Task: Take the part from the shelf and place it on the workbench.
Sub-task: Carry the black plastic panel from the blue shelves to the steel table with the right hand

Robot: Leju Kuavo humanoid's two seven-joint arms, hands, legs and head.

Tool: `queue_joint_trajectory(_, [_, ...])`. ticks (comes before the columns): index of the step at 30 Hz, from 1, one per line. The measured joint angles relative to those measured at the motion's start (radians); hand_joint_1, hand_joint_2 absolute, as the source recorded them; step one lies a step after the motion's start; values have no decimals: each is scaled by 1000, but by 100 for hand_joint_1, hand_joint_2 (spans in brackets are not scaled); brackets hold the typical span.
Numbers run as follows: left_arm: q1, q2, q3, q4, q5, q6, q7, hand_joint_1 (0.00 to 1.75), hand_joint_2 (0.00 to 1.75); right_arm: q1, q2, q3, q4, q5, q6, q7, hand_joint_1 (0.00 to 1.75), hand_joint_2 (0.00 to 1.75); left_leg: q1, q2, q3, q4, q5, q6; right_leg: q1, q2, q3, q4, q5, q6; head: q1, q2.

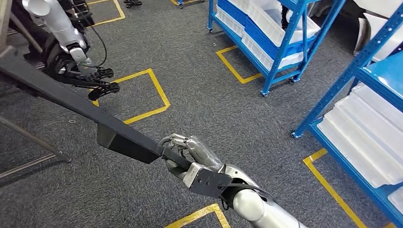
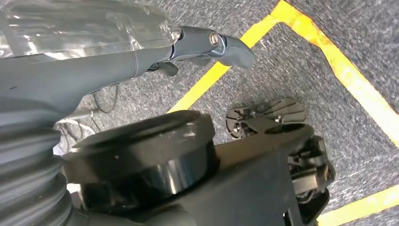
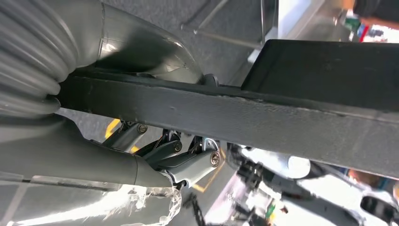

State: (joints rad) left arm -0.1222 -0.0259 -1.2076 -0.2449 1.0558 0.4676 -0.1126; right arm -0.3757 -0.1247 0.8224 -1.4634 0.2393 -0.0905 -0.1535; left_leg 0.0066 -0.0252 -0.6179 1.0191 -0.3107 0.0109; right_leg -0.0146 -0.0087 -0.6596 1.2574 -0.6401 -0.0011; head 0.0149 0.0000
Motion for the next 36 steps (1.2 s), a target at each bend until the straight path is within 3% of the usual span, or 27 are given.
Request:
queue_joint_trajectory(1, [0, 0, 0, 0, 0, 0, 0, 0, 175, 1, -1, 0, 0, 0, 1, 0, 175, 175, -1, -13, 0, 1, -1, 1, 1, 5, -30, 46, -8, 0, 4, 0])
queue_joint_trajectory(2, [1, 0, 0, 0, 0, 0, 0, 0, 175, 2, -1, 1, 0, 0, 1, 1, 175, 175, -2, -27, 1, 2, -2, 1, 1, 7, -43, 56, 6, -1, 8, 0])
queue_joint_trajectory(4, [1, 0, 0, 0, 0, 0, 0, 0, 175, 2, -2, 1, 0, 0, 2, 1, 175, 175, -2, -56, 5, 7, -7, -1, 0, 24, -14, -39, 85, -4, 13, 0])
queue_joint_trajectory(6, [-1, 0, 0, 0, 0, -1, 0, 0, 175, 1, -2, 1, 0, 0, 2, 1, 175, 175, -2, -80, 3, 17, -14, -9, -6, 70, 32, -160, 146, -7, 18, 0])
queue_joint_trajectory(8, [-1, 0, 0, 0, 0, -2, 0, 0, 175, 1, -2, 1, 0, 0, 5, 1, 175, 175, 0, -102, -4, 22, -16, -20, -7, 92, 48, -204, 153, -11, 17, 0])
queue_joint_trajectory(10, [1, 1, 0, 0, 0, -2, 0, 0, 175, -2, -1, 1, 0, 0, 7, 2, 175, 175, 5, -118, -8, 22, -15, -32, -5, 70, 53, -212, 154, -20, 15, 0])
queue_joint_trajectory(12, [0, 2, 0, 0, 0, -3, 0, 0, 175, -7, 2, 2, 0, 0, 9, 2, 175, 175, 2, -80, -21, 56, -36, -43, -5, 43, 63, -221, 156, -32, 5, 0])
queue_joint_trajectory(14, [-3, 3, 0, 0, 0, -4, 1, 0, 175, -8, 3, 2, 0, 0, 11, 2, 175, 175, 0, -16, -69, 164, -89, -51, -1, 13, 71, -226, 152, -41, -12, 0])
queue_joint_trajectory(16, [-6, 3, 0, 0, 0, -4, 1, 0, 175, -8, 3, 2, 0, 0, 13, 2, 175, 175, 4, 9, -127, 278, -131, -55, 5, -18, 76, -226, 146, -47, -22, 0])
queue_joint_trajectory(17, [-6, 3, 0, 0, 0, -4, 1, 0, 175, -8, 3, 2, 0, 0, 15, 2, 175, 175, 6, 13, -136, 295, -129, -56, 6, -33, 78, -226, 144, -48, -24, 0])
queue_joint_trajectory(18, [-6, 3, 0, 0, -1, -4, 1, 0, 175, -8, 3, 2, 0, 0, 16, 2, 175, 175, 7, 17, -125, 274, -109, -55, 7, -46, 81, -225, 141, -48, -26, 0])
queue_joint_trajectory(19, [-6, 3, 0, 0, -2, -4, 2, 0, 175, -8, 3, 2, 0, 0, 16, 2, 175, 175, 6, 26, -96, 219, -78, -53, 7, -58, 86, -225, 137, -46, -29, 0])
queue_joint_trajectory(21, [-5, 3, 0, 0, -4, -4, 5, 0, 175, -10, 3, 2, 0, 0, 17, 2, 175, 175, -2, 70, -30, 85, -25, -43, 10, -78, 95, -225, 129, -41, -37, 0])
queue_joint_trajectory(23, [-5, 3, 0, 0, -6, -4, 6, 0, 175, -11, 3, 2, 0, 0, 17, 2, 175, 175, -12, 97, -6, 23, -13, -30, 15, -97, 99, -225, 124, -33, -41, 0])
queue_joint_trajectory(25, [-3, 4, 0, 0, -6, -3, 6, 0, 175, -13, 4, 3, 0, 0, 17, 2, 175, 175, -14, 75, -8, 16, -11, -18, 16, -119, 103, -227, 119, -24, -39, 0])
queue_joint_trajectory(26, [-1, 5, 0, 0, -7, -3, 6, 0, 175, -15, 4, 3, 0, 0, 17, 2, 175, 175, -12, 62, -4, 9, -8, -12, 14, -112, 105, -223, 113, -18, -36, 0])
queue_joint_trajectory(28, [-1, 5, -1, 0, -7, -4, 8, 0, 175, -18, 4, 4, 1, 0, 17, 1, 175, 175, -6, 38, 5, -4, -1, -1, 9, -59, 84, -166, 78, -11, -29, 0])
queue_joint_trajectory(29, [-2, 5, -1, 0, -8, -5, 10, 0, 175, -18, 4, 5, 1, 0, 17, 1, 175, 175, -5, 26, 7, -6, 0, 3, 6, -25, 56, -107, 51, -10, -22, 0])
queue_joint_trajectory(31, [-5, 6, -1, 0, -8, -7, 13, 0, 175, -14, 2, 7, 3, 0, 19, 2, 175, 175, -5, 0, 7, -5, -1, 7, 5, 3, -14, 16, 8, -9, -11, 0])
queue_joint_trajectory(32, [-5, 6, -1, 0, -8, -7, 15, 0, 175, -12, 1, 8, 4, 0, 20, 2, 175, 175, -5, -14, 7, -3, -2, 7, 5, 6, -35, 44, 10, -8, -7, 0])
queue_joint_trajectory(33, [-5, 6, -1, 0, -8, -8, 16, 0, 175, -12, 0, 9, 5, 0, 21, 2, 175, 175, -5, -28, 7, -1, -3, 6, 3, 7, -39, 34, 32, -7, -3, 0])
queue_joint_trajectory(34, [-4, 6, -1, 0, -8, -8, 17, 0, 175, -13, 0, 10, 6, 0, 22, 2, 175, 175, -4, -42, 8, 3, -6, 4, 1, 11, -25, -12, 69, -6, 0, 0])
queue_joint_trajectory(36, [-5, 6, -1, 0, -8, -10, 17, 0, 175, -15, 0, 11, 6, 0, 24, 2, 175, 175, -3, -67, 4, 16, -14, -5, -6, 47, 23, -138, 136, -4, 6, 0])
